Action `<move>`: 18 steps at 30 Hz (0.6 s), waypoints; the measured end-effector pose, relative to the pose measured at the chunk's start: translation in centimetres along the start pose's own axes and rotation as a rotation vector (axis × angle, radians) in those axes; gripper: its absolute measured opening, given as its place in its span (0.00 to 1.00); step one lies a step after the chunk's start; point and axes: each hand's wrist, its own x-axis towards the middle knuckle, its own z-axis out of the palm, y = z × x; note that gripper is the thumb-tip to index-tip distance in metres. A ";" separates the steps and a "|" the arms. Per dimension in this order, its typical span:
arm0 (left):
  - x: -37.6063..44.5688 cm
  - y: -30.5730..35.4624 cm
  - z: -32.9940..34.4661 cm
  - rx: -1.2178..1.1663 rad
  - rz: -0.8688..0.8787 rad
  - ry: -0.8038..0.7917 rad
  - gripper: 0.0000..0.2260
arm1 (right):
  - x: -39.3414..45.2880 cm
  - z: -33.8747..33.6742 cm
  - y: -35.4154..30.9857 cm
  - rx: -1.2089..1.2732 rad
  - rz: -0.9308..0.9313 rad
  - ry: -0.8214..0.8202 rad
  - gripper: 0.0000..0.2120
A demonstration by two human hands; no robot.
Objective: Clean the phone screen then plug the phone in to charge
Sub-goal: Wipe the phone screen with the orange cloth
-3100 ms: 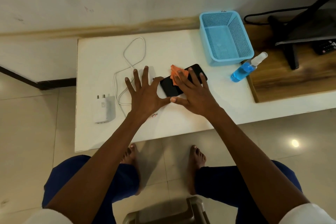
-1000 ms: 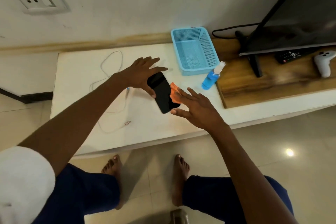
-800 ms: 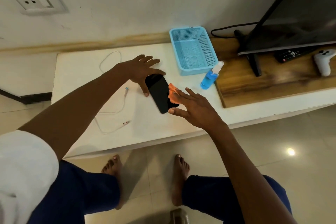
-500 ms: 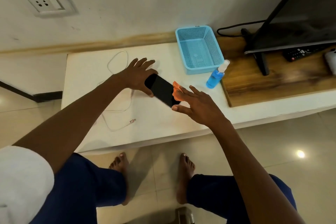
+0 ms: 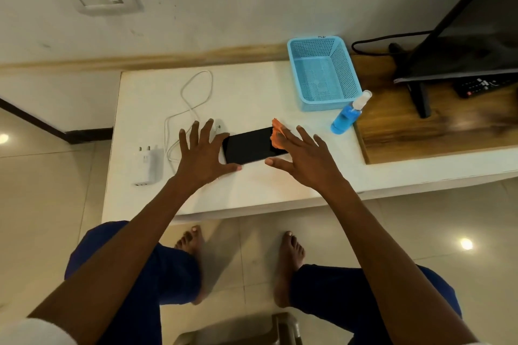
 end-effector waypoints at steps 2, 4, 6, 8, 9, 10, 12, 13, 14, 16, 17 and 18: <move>-0.2 0.0 0.1 -0.034 -0.034 -0.014 0.43 | 0.1 0.4 -0.5 -0.060 0.008 0.026 0.38; 0.0 -0.1 0.1 -0.056 -0.054 -0.029 0.43 | 0.5 0.8 -1.0 -0.082 0.025 0.037 0.40; 0.1 0.0 0.0 -0.058 -0.039 -0.010 0.43 | 0.7 1.1 -1.5 -0.095 0.045 0.038 0.42; 0.1 0.1 -0.1 -0.057 -0.013 0.011 0.42 | 1.2 1.5 -2.0 -0.127 0.060 0.031 0.45; 0.1 0.1 0.0 -0.059 -0.006 0.016 0.42 | 1.4 1.7 -2.2 -0.137 0.062 0.031 0.45; 0.1 0.1 0.0 -0.066 -0.004 0.018 0.42 | 1.7 1.9 -2.5 -0.140 0.064 0.032 0.46; 0.0 0.1 0.1 -0.092 -0.012 0.019 0.41 | 2.2 2.3 -2.7 -0.128 0.069 0.029 0.46; 0.0 0.1 0.0 -0.100 -0.019 0.017 0.41 | 2.4 2.5 -2.7 -0.117 0.066 0.028 0.47; 0.1 0.1 0.0 -0.096 -0.023 0.016 0.42 | 2.7 2.6 -2.8 -0.107 0.054 0.025 0.47; 0.0 0.0 -0.1 -0.069 -0.024 0.023 0.42 | 3.1 3.0 -3.3 -0.102 0.003 0.016 0.46; -0.1 0.0 -0.2 -0.054 -0.024 0.032 0.43 | 3.1 3.2 -3.6 -0.113 -0.037 0.021 0.46; -0.2 0.0 -0.3 -0.043 -0.023 0.044 0.44 | 3.2 3.4 -3.9 -0.137 -0.075 0.027 0.45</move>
